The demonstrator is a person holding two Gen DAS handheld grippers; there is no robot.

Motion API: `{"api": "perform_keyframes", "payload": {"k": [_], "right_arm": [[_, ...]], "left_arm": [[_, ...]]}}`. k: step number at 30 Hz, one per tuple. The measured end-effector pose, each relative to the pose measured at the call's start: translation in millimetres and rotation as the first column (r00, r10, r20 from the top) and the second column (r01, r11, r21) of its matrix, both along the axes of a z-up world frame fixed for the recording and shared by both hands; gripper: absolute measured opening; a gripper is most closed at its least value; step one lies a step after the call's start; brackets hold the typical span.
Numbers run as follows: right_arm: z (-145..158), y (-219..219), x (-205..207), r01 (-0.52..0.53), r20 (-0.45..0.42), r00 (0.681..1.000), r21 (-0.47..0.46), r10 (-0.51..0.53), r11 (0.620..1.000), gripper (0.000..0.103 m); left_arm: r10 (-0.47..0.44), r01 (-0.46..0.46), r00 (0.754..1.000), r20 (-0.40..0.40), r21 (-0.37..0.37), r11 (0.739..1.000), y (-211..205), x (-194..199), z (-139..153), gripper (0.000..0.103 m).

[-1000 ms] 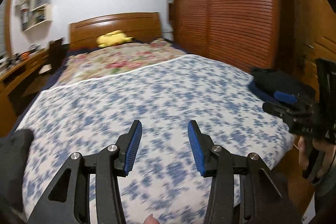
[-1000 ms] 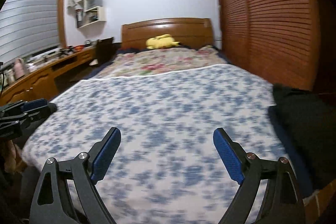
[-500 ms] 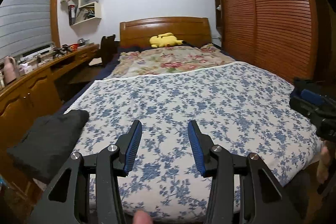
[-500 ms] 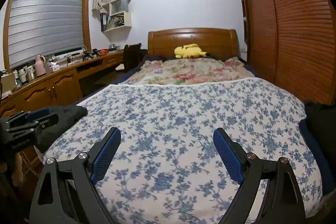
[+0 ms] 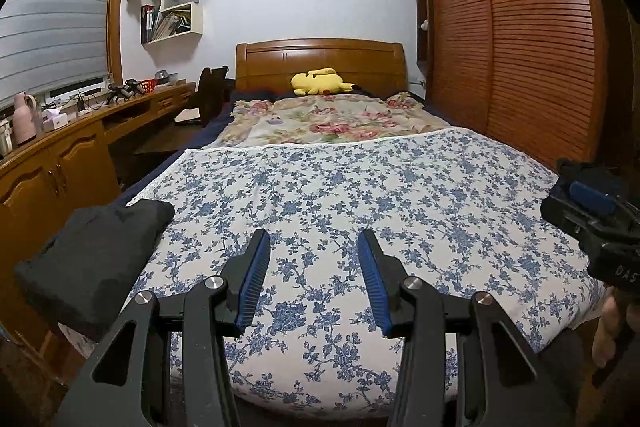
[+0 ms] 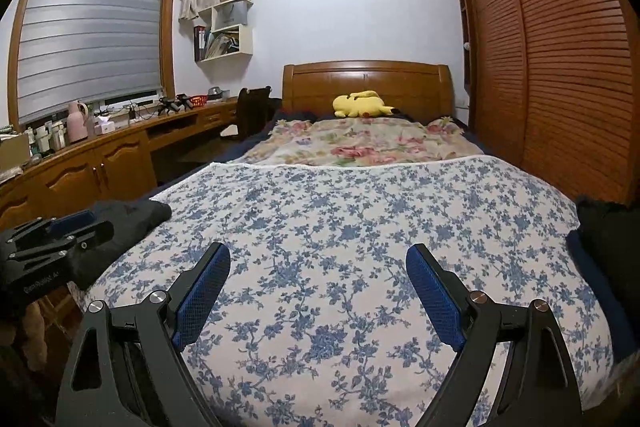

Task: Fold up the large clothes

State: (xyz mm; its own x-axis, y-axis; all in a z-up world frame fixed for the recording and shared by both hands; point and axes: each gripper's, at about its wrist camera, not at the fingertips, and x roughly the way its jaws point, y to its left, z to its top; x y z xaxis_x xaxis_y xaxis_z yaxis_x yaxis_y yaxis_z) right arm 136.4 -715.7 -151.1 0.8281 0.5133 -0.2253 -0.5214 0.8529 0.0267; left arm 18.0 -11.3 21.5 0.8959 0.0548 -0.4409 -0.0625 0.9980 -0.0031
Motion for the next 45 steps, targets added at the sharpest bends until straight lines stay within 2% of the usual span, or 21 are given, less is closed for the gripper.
{"api": "perform_keyframes", "payload": {"k": [45], "right_arm": [[-4.1, 19.2, 9.3, 0.026, -0.019, 1.000, 0.028, -0.025, 0.999, 0.090]], "left_arm": [[-0.010, 0.010, 1.000, 0.018, 0.003, 1.000, -2.9, -2.7, 2.8, 0.047]]}}
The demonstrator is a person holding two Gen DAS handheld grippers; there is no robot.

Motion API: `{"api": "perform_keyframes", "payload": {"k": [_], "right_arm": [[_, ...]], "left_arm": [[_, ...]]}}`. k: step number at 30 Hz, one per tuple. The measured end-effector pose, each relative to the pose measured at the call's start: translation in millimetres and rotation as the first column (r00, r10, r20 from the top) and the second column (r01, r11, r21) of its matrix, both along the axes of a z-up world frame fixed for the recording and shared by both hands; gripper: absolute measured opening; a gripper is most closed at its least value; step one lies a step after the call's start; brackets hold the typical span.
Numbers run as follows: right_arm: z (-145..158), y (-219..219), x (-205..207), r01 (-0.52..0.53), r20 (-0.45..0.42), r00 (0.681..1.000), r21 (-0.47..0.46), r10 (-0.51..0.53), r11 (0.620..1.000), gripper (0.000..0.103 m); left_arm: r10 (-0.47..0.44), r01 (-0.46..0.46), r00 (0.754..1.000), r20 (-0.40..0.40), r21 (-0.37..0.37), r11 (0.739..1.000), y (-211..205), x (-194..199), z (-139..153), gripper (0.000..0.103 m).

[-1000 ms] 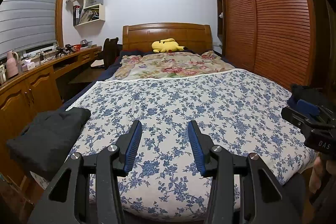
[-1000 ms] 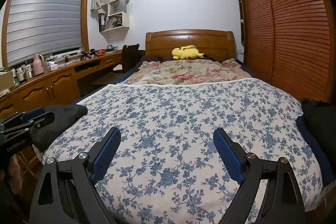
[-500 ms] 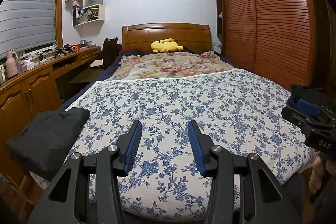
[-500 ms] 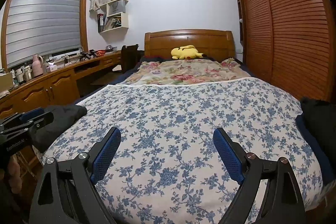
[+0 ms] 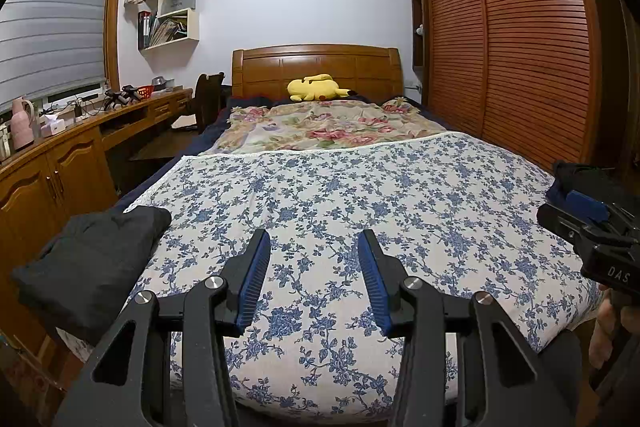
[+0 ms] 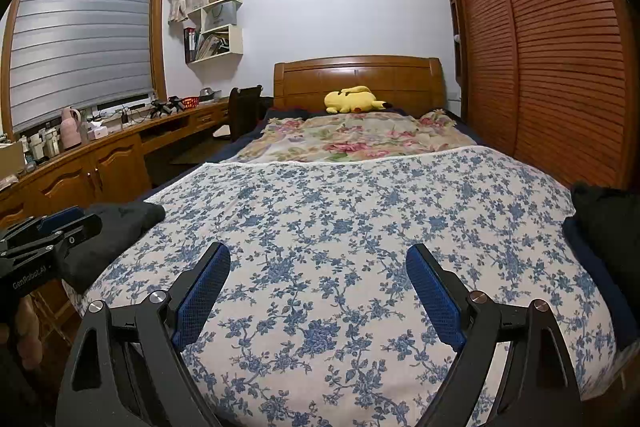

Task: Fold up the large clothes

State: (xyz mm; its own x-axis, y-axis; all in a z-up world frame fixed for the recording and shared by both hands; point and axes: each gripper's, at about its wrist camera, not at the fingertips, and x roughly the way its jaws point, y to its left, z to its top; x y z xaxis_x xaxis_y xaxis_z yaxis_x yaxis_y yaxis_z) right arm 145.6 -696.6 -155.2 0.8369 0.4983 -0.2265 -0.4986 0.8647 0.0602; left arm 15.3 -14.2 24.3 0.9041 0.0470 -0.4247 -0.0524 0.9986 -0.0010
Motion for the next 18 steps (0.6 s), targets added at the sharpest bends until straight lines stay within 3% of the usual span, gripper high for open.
{"api": "perform_keyframes", "payload": {"k": [18], "right_arm": [[-0.9, 0.0, 1.2, 0.001, -0.001, 1.000, 0.007, -0.001, 1.000, 0.090]], "left_arm": [[0.000, 0.000, 1.000, 0.002, 0.001, 1.000, -0.5, -0.2, 0.7, 0.047]]}}
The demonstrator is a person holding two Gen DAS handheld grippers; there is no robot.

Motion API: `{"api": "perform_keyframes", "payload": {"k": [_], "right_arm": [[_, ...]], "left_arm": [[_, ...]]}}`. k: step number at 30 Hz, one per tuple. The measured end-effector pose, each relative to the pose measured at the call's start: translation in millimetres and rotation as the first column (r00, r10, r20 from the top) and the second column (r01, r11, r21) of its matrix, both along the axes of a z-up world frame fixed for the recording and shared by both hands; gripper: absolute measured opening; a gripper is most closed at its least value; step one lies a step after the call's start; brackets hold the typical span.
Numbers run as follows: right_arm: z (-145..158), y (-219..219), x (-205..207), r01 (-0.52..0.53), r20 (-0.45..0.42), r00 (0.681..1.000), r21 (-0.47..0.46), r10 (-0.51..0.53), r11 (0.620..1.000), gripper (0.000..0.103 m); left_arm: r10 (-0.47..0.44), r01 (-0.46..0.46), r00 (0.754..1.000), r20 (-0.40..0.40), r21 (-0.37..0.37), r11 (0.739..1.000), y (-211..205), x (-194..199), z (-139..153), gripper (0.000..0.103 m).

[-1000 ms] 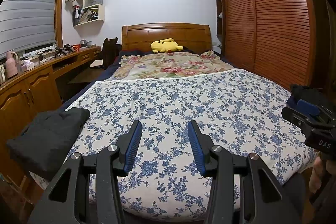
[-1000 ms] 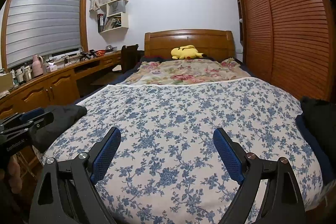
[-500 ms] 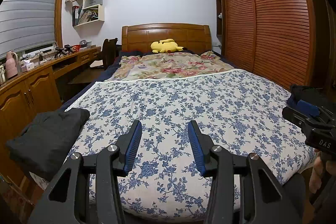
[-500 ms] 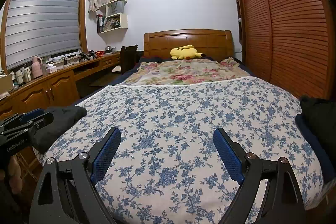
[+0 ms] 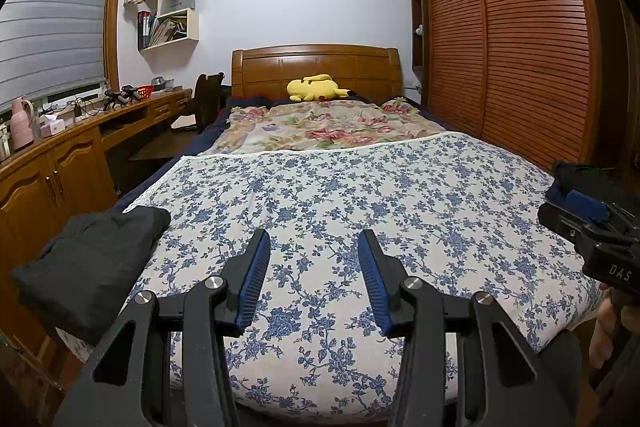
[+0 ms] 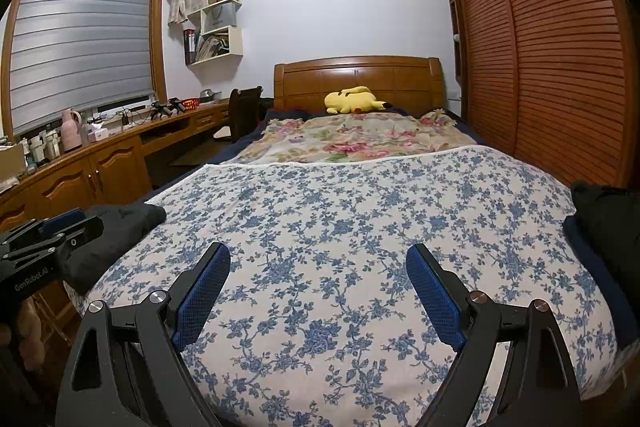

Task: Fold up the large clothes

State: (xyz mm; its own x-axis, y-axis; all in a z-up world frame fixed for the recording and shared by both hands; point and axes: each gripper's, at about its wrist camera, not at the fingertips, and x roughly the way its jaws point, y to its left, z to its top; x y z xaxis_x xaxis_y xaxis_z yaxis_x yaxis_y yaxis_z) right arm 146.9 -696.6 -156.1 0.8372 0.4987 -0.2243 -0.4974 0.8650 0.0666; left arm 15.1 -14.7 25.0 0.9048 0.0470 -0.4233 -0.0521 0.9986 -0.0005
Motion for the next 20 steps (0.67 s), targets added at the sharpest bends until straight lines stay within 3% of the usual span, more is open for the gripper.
{"api": "perform_keyframes", "payload": {"k": [20], "right_arm": [[-0.1, 0.6, 1.5, -0.004, -0.005, 1.000, 0.008, 0.004, 1.000, 0.090]], "left_arm": [[-0.004, 0.004, 1.000, 0.003, 0.003, 1.000, -4.8, 2.6, 2.2, 0.047]]}}
